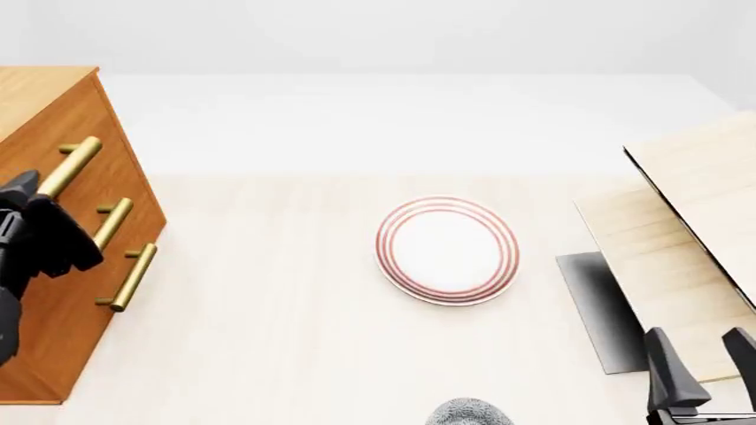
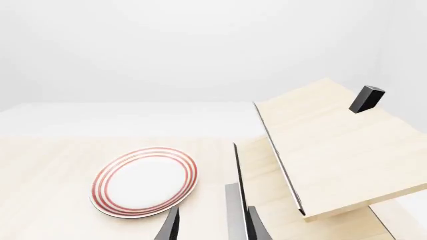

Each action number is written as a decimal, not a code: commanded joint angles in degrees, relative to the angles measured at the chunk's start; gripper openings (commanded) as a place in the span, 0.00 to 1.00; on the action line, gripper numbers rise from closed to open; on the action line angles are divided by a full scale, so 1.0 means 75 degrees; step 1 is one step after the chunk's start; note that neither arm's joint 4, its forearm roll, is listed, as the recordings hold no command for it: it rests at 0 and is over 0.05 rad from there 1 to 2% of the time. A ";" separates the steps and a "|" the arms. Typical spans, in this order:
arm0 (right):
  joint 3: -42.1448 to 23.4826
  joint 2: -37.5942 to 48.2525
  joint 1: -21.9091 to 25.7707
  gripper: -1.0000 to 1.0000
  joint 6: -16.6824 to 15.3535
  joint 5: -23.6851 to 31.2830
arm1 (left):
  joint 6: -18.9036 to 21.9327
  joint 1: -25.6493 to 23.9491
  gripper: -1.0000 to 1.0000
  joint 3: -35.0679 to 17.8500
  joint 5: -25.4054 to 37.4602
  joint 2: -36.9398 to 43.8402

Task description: Open the top drawer of the cabinet and put the bowl in it.

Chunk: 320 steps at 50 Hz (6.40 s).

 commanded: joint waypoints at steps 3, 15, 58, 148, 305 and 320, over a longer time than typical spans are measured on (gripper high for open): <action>0.0002 -0.0004 -0.0002 1.00 -0.0006 -0.0007 | 0.0116 0.0099 0.00 0.0557 -0.0011 -0.0292; 0.0002 -0.0003 -0.0002 1.00 -0.0005 -0.0007 | 0.0166 -0.0370 0.00 0.0711 0.0377 -0.1031; 0.0002 -0.0003 -0.0002 1.00 -0.0004 -0.0007 | 0.0531 -0.1854 0.00 0.0821 -0.0088 -0.1202; 0.0002 -0.0003 0.0000 1.00 -0.0006 -0.0007 | 0.1073 -0.4417 0.00 0.1344 -0.1347 -0.0787; 0.0002 -0.0002 0.0000 1.00 -0.0006 -0.0007 | -1.1787 -0.2651 1.00 -0.9006 1.1879 0.1588; 0.0002 -0.0003 -0.0001 1.00 -0.0007 -0.0007 | -1.1752 -0.2367 1.00 -0.8469 1.1725 0.1243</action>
